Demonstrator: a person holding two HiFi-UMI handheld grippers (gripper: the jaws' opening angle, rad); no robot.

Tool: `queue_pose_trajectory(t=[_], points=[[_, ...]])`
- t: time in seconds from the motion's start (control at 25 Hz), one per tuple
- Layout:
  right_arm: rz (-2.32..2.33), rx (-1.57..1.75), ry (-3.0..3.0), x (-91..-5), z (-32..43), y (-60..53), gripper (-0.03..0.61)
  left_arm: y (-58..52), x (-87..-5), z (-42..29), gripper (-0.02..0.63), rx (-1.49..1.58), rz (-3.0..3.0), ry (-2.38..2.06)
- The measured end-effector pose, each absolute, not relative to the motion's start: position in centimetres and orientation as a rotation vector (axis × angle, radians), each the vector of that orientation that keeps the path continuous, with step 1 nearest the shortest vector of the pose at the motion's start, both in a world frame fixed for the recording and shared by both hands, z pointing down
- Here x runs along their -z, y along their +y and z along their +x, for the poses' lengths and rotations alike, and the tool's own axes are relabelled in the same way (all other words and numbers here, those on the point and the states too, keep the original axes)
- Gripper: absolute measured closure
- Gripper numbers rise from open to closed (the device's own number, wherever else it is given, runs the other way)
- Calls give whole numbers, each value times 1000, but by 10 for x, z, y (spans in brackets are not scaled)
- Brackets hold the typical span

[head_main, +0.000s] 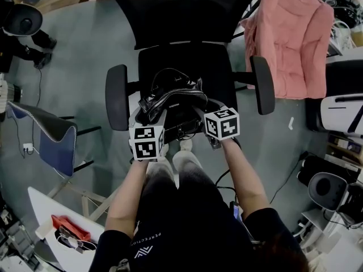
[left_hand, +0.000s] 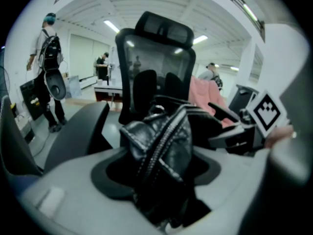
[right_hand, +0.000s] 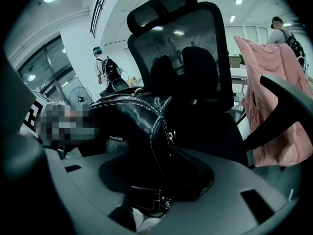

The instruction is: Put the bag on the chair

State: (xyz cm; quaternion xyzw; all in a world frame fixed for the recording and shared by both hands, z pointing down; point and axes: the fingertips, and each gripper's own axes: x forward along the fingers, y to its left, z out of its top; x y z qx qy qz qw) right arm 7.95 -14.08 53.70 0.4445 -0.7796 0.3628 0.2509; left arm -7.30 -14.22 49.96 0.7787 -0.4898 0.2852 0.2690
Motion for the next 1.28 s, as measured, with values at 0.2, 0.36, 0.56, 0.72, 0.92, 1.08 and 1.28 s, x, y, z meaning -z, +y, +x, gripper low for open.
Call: queue_pose_trajectory(t=[0.2,0.36,0.56,0.72,0.92,1.08,1.28], points=[[1215,-885,-2140,-525,71,-139,481,-142,-491,-72,361,-768,2105,-1340],[1236,-814,-2150,-513,71,-142,505,-147,-481,-69,382,-765,2126,-1355],[1284,-759,-2163,-494,79,-154,515,-159,-466,-61,385,-733,2159,-1365],[1349,-720,-2170,-479,92,-167,515,-173,-455,-50,387,-708,2209,-1368],[1404,-751,-2134,-485,106,-181,508,-189,-462,-36,385,-750,2269,-1340],[1399,-805,-2095,-506,110,-179,503,-191,-480,-33,383,-813,2267,-1309],[1413,-827,-2102,-512,110,-182,490,-195,-487,-35,368,-801,2270,-1311]])
